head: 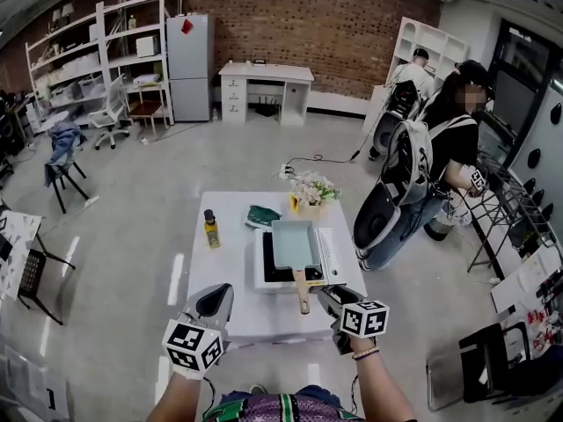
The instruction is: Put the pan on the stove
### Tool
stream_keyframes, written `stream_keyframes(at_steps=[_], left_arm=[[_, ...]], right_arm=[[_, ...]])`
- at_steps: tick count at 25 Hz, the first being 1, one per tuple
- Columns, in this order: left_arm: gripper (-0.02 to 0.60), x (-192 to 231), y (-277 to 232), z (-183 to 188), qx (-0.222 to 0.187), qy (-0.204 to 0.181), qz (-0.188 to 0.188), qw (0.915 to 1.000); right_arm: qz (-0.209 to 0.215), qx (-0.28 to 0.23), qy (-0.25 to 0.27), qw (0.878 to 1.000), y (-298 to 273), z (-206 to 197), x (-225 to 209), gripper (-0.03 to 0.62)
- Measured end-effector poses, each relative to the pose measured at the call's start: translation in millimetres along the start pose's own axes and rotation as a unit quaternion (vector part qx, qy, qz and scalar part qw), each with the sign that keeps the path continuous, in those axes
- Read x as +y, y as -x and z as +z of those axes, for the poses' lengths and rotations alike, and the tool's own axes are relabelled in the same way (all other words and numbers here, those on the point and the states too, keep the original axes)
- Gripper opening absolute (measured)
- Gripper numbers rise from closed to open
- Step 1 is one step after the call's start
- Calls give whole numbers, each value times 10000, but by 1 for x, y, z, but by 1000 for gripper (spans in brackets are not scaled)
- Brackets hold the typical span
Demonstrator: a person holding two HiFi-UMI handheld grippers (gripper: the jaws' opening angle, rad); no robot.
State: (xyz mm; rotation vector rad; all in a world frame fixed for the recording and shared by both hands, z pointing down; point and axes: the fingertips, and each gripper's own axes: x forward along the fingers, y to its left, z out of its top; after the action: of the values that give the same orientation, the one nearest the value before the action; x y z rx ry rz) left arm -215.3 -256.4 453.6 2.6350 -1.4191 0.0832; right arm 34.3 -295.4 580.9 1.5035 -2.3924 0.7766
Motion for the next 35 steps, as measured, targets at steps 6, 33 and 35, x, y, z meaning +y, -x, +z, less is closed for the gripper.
stream_keyframes(at_steps=[6, 33, 35], left_arm=[[18, -10, -8, 16, -104, -92, 138, 9998], [18, -91, -17, 85, -804, -471, 452, 9946], [18, -96, -17, 86, -823, -555, 502, 9938]], right_arm=[[119, -339, 409, 9985, 22, 35, 8, 225], [-361, -2080, 1291, 9689, 169, 140, -10, 222], [-388, -2180, 1316, 9663, 174, 142, -11, 221]])
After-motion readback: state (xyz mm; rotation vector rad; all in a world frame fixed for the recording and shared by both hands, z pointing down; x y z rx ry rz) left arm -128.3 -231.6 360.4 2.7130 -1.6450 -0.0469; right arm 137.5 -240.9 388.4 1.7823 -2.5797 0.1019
